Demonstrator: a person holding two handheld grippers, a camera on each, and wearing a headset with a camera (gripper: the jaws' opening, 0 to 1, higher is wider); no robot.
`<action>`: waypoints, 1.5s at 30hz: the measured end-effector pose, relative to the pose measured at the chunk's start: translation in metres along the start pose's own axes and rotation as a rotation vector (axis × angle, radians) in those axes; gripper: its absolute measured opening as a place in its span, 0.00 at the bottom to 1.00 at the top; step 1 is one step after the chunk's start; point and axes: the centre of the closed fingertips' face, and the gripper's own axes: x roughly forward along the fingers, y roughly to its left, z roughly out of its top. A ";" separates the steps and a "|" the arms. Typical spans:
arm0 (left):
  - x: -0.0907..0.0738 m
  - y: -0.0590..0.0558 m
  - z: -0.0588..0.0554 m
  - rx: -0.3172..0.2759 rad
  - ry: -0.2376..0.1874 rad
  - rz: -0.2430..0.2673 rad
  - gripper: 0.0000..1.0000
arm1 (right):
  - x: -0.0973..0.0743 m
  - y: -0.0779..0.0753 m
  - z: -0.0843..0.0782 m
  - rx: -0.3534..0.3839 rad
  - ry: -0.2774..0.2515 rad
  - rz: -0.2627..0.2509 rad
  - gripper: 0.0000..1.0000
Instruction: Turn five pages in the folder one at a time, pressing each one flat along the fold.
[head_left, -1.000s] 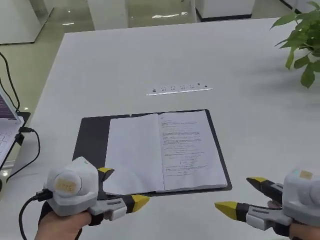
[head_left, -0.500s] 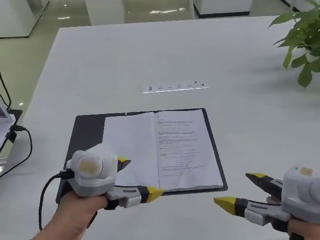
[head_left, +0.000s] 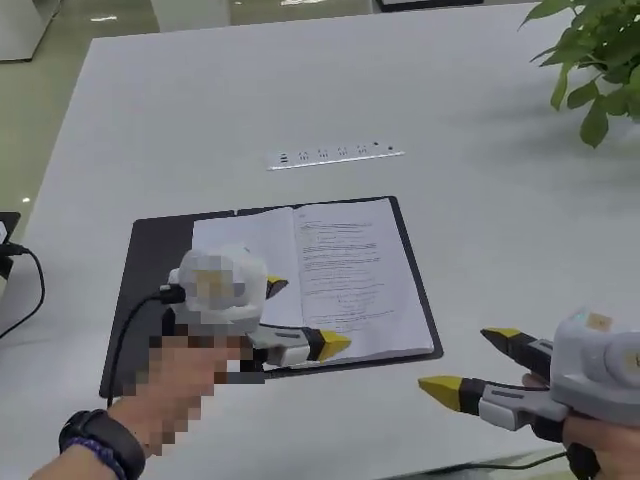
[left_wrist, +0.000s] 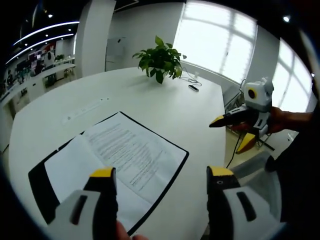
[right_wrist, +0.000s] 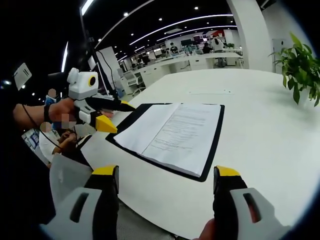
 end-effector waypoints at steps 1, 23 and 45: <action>0.003 -0.001 0.003 0.005 0.001 -0.004 0.73 | 0.000 -0.001 0.000 0.001 -0.001 -0.001 0.77; 0.074 -0.012 0.022 -0.003 0.013 -0.024 0.73 | 0.000 -0.010 -0.008 0.013 0.010 0.014 0.77; 0.138 -0.027 0.010 0.023 0.078 0.010 0.72 | 0.005 -0.016 -0.016 -0.006 0.066 0.044 0.77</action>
